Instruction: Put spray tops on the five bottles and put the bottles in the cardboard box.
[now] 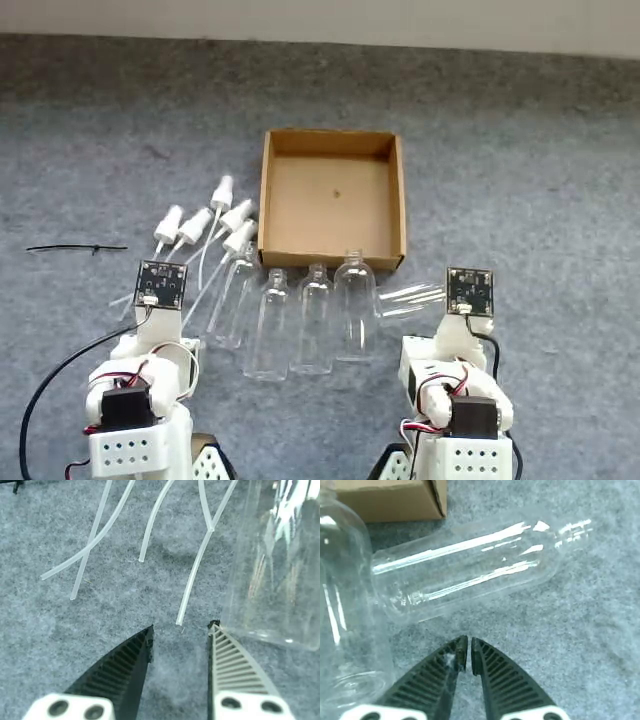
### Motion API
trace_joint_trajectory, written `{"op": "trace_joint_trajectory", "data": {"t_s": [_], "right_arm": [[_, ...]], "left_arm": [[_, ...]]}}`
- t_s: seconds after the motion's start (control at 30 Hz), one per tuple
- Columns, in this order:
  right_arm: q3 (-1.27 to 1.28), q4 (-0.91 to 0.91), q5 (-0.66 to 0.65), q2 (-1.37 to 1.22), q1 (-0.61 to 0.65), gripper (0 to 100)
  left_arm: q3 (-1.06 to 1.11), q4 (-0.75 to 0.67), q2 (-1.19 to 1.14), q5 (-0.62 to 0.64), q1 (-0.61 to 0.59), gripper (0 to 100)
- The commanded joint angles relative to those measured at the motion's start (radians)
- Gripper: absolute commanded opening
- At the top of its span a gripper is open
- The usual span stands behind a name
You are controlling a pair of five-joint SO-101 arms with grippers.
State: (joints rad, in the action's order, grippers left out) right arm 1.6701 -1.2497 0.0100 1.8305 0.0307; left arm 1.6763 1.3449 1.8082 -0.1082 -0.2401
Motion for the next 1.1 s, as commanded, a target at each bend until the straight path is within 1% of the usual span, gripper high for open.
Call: {"op": "trace_joint_trajectory", "data": {"t_s": [0.0, 0.1, 0.17, 0.2, 0.3, 0.37, 0.47, 0.53, 0.6, 0.73, 0.83, 1.07], "right_arm": [[0.165, -0.001, -0.009, 0.007, -0.010, 0.5], [0.165, -0.001, -0.009, 0.007, -0.008, 0.5], [0.165, 0.001, -0.009, 0.007, -0.007, 0.7], [0.165, -0.001, -0.009, 0.007, -0.007, 0.7], [0.165, 0.001, -0.009, 0.007, -0.007, 0.7], [0.165, 0.002, -0.011, 0.007, 0.001, 0.7], [0.165, 0.002, -0.011, 0.007, 0.056, 0.7], [0.165, 0.028, -0.011, 0.007, 0.064, 0.7], [0.165, 0.081, -0.011, 0.007, 0.035, 0.7], [0.165, 0.269, -0.006, 0.007, 0.008, 0.9], [0.139, 0.288, -0.002, 0.007, 0.008, 0.9], [-0.110, 0.280, 0.140, -0.021, 0.008, 1.0]], "left_arm": [[0.019, 0.008, 0.008, 0.003, 0.016, 17], [0.019, 0.006, 0.008, 0.000, 0.007, 17], [0.019, 0.006, 0.008, -0.015, -0.021, 17], [0.019, 0.005, 0.008, -0.051, -0.044, 17], [0.019, 0.006, 0.008, -0.227, -0.113, 17], [0.019, 0.009, 0.008, -0.302, -0.128, 17], [0.019, 0.009, 0.008, -0.299, -0.130, 17], [0.019, 0.009, 0.008, -0.299, -0.130, 17], [0.019, 0.009, 0.008, -0.299, -0.130, 17], [0.019, 0.009, 0.008, -0.299, -0.130, 17], [0.019, 0.009, 0.008, -0.299, -0.130, 17], [0.019, 0.009, 0.008, -0.299, -0.131, 17]]}}
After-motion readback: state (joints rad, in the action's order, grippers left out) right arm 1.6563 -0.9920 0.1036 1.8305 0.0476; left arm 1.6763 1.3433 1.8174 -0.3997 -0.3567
